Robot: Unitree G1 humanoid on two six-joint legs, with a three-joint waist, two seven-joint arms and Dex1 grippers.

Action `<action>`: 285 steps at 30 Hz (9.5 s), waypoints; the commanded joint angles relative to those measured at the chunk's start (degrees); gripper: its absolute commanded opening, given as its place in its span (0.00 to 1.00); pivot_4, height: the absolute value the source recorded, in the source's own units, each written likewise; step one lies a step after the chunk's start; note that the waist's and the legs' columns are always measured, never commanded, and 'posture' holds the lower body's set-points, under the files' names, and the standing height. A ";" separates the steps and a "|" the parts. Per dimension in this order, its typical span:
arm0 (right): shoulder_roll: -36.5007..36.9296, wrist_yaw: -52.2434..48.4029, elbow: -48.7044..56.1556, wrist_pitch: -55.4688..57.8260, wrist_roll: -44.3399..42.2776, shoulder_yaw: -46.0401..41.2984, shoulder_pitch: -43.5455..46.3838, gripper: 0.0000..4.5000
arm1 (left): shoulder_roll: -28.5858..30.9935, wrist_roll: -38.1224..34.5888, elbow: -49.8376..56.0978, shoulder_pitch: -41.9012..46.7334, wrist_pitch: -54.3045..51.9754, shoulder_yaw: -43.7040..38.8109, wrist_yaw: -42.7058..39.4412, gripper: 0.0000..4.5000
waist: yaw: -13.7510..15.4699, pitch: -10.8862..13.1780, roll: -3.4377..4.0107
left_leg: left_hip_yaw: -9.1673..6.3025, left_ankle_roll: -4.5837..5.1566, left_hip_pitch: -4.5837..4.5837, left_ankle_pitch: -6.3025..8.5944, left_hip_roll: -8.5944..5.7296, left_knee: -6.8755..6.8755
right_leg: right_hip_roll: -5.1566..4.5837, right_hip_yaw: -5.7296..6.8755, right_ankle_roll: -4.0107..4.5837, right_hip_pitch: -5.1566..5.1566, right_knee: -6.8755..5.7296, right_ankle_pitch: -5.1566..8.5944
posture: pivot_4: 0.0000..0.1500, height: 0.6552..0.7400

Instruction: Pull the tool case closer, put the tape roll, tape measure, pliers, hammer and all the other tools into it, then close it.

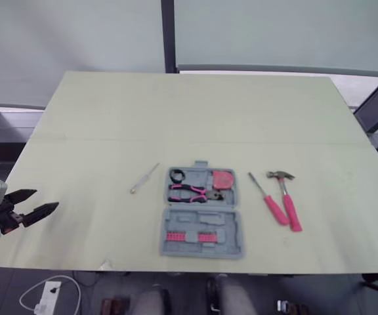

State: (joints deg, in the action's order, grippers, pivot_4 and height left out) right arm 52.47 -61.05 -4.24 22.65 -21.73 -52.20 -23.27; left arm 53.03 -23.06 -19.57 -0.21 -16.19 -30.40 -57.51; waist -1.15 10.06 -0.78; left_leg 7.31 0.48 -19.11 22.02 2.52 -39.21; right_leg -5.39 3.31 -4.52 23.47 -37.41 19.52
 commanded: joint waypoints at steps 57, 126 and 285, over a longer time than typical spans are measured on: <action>-7.96 22.00 45.33 17.61 -24.98 43.80 33.51 1.00 | -24.10 24.65 -21.12 39.66 9.01 36.74 16.34 0.51 | 1.60 0.00 -0.23 | -0.47 0.22 -0.54 -0.38 -0.40 -0.43 | -0.25 0.67 -0.15 0.04 -0.21 -0.08 | 1.00 1.00; -5.34 19.98 51.25 14.94 -19.26 30.02 2.86 1.00 | -25.32 35.61 18.73 47.27 -15.75 68.82 -6.95 0.02 | 2.60 0.00 -0.20 | -1.28 0.58 -1.23 -0.45 -0.75 -0.84 | -0.17 1.14 -0.50 -0.09 -0.03 -0.27 | 1.00 1.00; -24.27 52.38 4.25 25.59 5.91 36.77 39.84 1.00 | -16.75 -9.91 31.10 34.87 -7.68 33.10 -12.66 0.98 | 0.87 -0.39 0.72 | -1.59 0.67 -1.24 -0.77 -0.98 -0.29 | -0.41 1.11 -0.79 -0.31 0.52 -0.45 | 1.00 1.00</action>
State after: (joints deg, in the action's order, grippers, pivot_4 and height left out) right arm 28.18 -9.07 -0.53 49.59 -16.52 -13.90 16.72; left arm 36.31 -33.44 9.24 34.99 -25.24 2.39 -69.63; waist -0.29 9.67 -0.06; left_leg 5.72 1.15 -20.34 21.25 1.55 -39.53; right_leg -5.80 4.42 -5.31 23.15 -36.90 19.07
